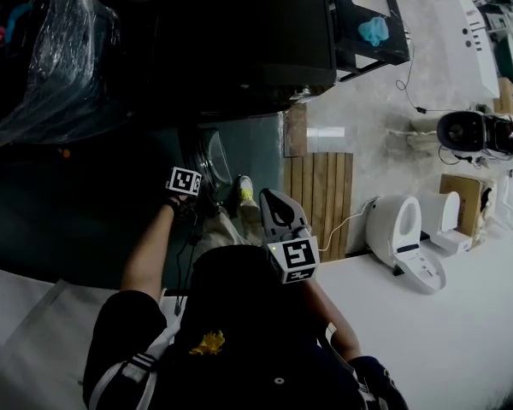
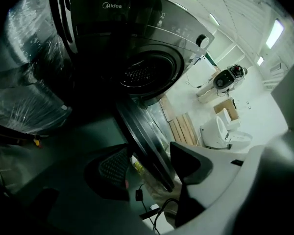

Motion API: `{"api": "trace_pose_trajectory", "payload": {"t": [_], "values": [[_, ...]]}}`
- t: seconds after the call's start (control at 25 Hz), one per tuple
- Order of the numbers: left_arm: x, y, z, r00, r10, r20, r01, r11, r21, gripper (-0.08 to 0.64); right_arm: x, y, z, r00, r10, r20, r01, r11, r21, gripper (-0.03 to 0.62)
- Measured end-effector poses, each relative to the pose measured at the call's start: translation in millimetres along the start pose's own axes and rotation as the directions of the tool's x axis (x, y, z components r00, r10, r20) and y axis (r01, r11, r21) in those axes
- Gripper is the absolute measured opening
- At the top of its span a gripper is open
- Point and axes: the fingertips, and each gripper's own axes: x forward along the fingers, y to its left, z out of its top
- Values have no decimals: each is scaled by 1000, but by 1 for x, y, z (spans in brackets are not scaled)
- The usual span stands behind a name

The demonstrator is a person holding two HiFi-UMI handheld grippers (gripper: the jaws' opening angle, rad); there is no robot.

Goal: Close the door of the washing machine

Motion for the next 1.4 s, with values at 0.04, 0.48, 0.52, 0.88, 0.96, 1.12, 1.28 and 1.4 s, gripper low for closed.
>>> {"api": "trace_pose_trajectory", "payload": {"t": [0.04,0.48,0.52,0.88,0.96,1.12,1.28,1.4], "values": [[1,-2,3,1000,3,3,-3,1000,-9,279,-1,-4,-1,1000,-4,1,4,1000,5,26],[17,-50,50,985,-110,130,143,951,-275,267,-13,-49,-7,999,-50,0,50,998,44,26],[18,-54,55,983,-114,143,152,944,-293,262,-14,-53,-9,999,-52,-2,52,998,47,26],[34,-80,95,973,-137,185,193,923,-333,235,-16,-81,-18,997,-79,-15,80,993,83,26],[38,-86,107,971,-146,187,203,921,-333,235,-16,-88,-18,996,-87,-14,88,993,84,26],[44,-95,129,961,-172,217,247,889,-386,235,-21,-99,-21,995,-103,-18,104,990,96,26],[45,-102,154,949,-187,254,274,886,-373,225,-26,-109,-27,992,-123,-30,125,986,111,26],[49,-103,173,945,-177,275,263,911,-318,210,-29,-115,-33,990,-134,-43,138,983,118,26]]}}
